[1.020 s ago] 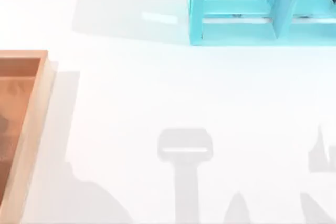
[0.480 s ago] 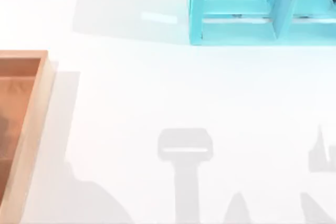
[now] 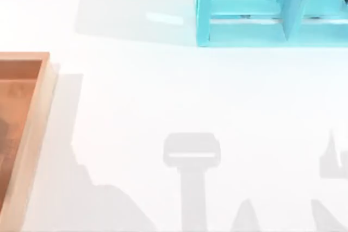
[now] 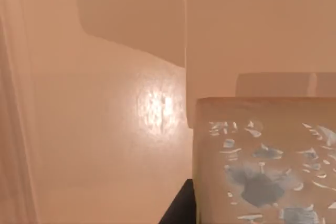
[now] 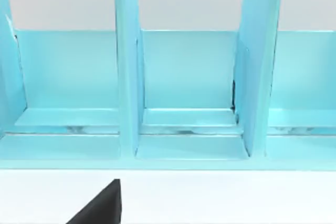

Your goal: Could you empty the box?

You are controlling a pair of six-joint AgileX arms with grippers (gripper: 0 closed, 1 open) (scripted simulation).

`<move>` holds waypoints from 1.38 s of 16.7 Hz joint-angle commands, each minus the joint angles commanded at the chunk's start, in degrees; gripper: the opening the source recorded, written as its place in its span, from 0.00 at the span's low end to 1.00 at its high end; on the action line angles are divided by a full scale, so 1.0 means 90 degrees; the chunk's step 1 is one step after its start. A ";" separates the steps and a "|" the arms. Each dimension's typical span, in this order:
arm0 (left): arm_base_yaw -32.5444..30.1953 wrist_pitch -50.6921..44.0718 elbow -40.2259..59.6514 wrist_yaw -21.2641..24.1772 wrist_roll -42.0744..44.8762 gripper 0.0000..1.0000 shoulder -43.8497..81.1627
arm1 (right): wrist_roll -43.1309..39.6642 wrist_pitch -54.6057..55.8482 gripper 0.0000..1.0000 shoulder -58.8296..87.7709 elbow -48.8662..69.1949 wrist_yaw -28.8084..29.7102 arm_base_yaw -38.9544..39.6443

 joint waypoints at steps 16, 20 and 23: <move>-0.0124 -0.2331 0.1872 -0.0016 -0.0089 0.00 -0.0586 | 0.0000 0.0000 1.00 0.0000 0.0000 0.0000 0.0000; -0.1084 -0.1709 0.1686 -0.0130 -0.1011 0.00 -0.0542 | 0.0000 0.0000 1.00 0.0000 0.0000 0.0000 0.0000; -0.2390 -0.1111 0.1419 -0.0216 -0.2144 0.00 -0.0481 | 0.0000 0.0000 1.00 0.0000 0.0000 0.0000 0.0000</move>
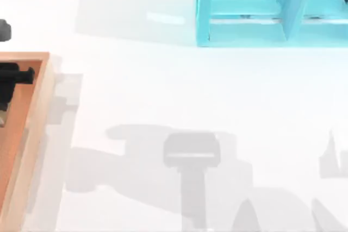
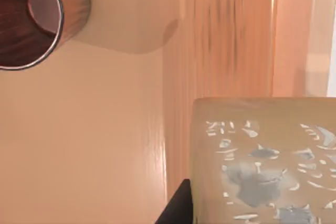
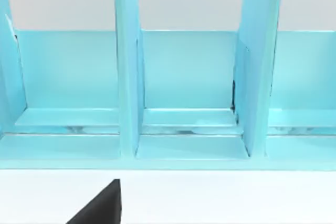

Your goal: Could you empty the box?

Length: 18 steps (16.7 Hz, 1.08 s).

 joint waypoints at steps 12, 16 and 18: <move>-0.3362 0.0998 -0.1574 0.0181 -0.3472 0.00 0.0050 | 0.0000 0.0000 1.00 0.0000 0.0000 0.0000 0.0000; -0.3336 0.0992 -0.1633 0.0198 -0.3547 0.00 0.0043 | 0.0000 0.0000 1.00 0.0000 0.0000 0.0000 0.0000; -0.3332 0.1008 -0.1636 0.0191 -0.3527 0.00 0.0057 | 0.0000 0.0000 1.00 0.0000 0.0000 0.0000 0.0000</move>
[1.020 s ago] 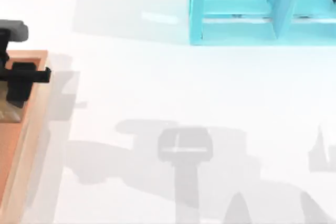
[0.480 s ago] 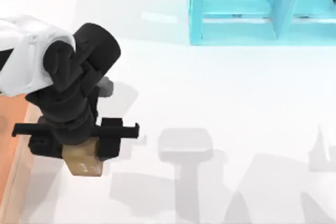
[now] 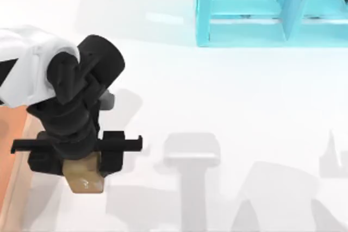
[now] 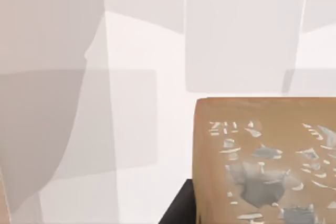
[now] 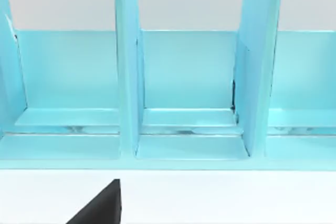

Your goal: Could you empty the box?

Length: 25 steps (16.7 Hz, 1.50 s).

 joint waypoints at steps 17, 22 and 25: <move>0.0012 0.1194 -0.0727 0.0007 0.0005 0.45 0.0466 | 0.0000 0.0000 1.00 0.0000 0.0000 0.0000 0.0000; 0.0012 0.1194 -0.0727 0.0007 0.0005 0.83 0.0466 | 0.0000 0.0000 1.00 0.0000 0.0000 0.0000 0.0000; 0.0012 0.1194 -0.0727 0.0007 0.0005 1.00 0.0466 | 0.0000 0.0000 1.00 0.0000 0.0000 0.0000 0.0000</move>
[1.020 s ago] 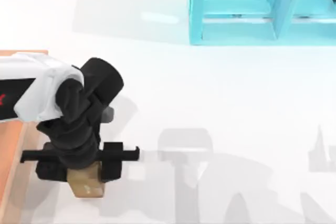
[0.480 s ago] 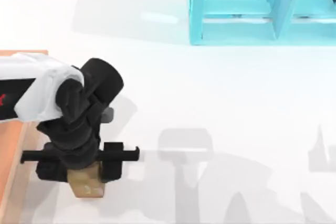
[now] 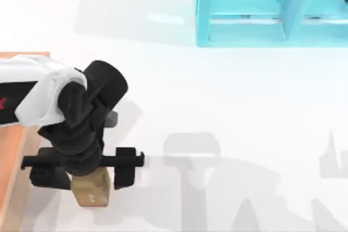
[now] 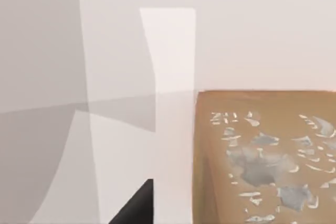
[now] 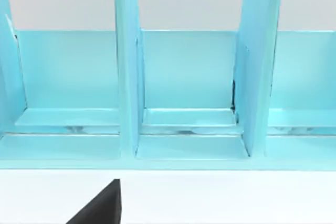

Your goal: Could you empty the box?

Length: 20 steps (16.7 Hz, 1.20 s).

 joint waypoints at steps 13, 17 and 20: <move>-0.0018 -0.0727 0.0546 -0.0002 -0.0021 1.00 -0.0244 | 0.0000 0.0000 1.00 0.0000 0.0000 0.0000 0.0000; -0.0027 -0.1835 0.1151 -0.0002 -0.0031 1.00 -0.0523 | 0.0000 0.0000 1.00 0.0000 0.0000 0.0000 0.0000; -0.0022 -0.2121 0.1412 -0.0001 -0.0031 1.00 -0.0714 | 0.0000 0.0000 1.00 0.0000 0.0000 0.0000 0.0000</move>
